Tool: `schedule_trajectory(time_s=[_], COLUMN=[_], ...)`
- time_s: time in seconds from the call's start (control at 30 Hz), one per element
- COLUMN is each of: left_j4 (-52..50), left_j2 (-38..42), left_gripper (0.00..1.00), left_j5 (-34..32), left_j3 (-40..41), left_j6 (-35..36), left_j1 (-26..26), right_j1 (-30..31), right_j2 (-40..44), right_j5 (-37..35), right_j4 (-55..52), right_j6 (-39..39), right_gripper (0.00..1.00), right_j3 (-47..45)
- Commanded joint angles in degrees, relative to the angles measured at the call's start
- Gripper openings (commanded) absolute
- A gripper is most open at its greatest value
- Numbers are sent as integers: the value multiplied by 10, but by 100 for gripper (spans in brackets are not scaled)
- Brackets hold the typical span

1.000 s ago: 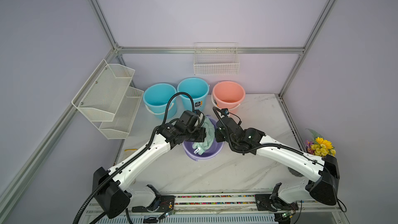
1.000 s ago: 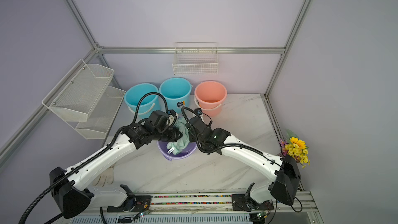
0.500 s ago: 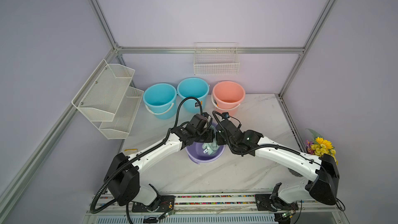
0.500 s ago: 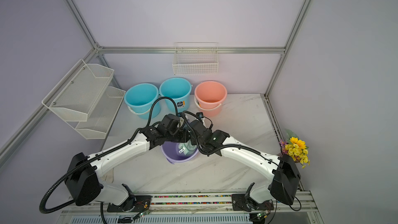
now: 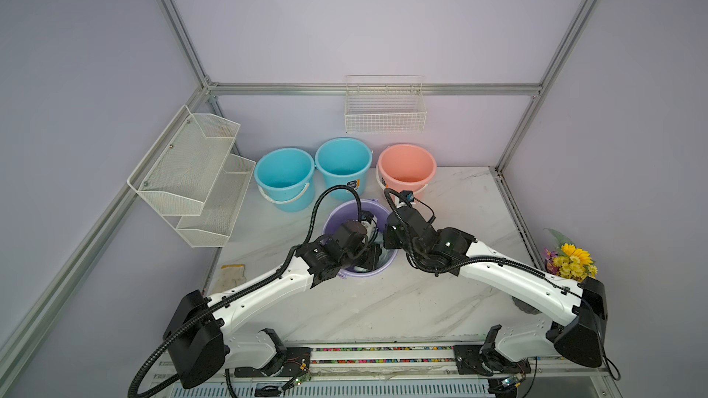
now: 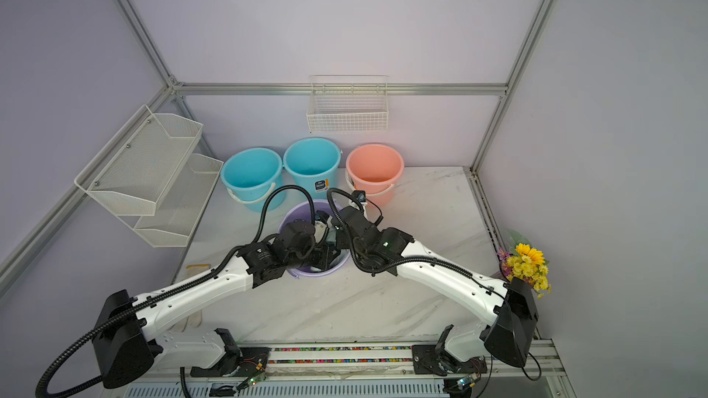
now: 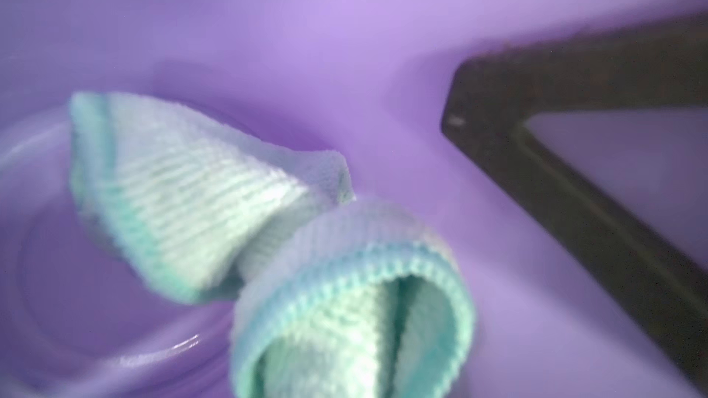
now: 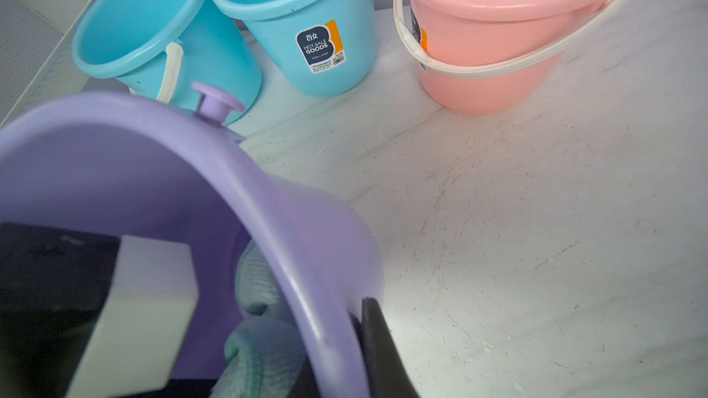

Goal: Wipe the inside of the bucket with a cloth
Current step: Wipe the dirt from the inside of the bucket.

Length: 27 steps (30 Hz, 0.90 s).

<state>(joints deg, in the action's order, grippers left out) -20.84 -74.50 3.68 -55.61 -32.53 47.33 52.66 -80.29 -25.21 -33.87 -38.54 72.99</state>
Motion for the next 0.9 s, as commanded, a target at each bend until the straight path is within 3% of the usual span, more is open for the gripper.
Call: schedule_trajectory(time_s=[0.0, 0.13, 0.3, 0.53, 0.63, 0.87], left_j4=[23, 5, -66, -214, -293, -436], left_j2=[-13, -58, -154, -179, -189, -238], left_gripper=[0, 0, 0, 0, 0, 0], left_j5=[1, -20, 8, -1, -57, -303], left_j3=[1, -29, -99, -111, -121, -171], left_j6=[37, 53, 84, 187, 231, 208], left_j1=[4, 4, 4, 4, 4, 4], right_j1=[3, 3, 3, 2, 0, -2], right_j2=[30, 32, 40, 48, 46, 42], right_j5=[-9, 25, 33, -23, -35, -37], right_j4=[46, 54, 53, 4, -15, -48], right_j6=[-19, -12, -11, 18, 23, 19], right_gripper=[0, 0, 0, 0, 0, 0], right_j3=[34, 38, 32, 50, 61, 76])
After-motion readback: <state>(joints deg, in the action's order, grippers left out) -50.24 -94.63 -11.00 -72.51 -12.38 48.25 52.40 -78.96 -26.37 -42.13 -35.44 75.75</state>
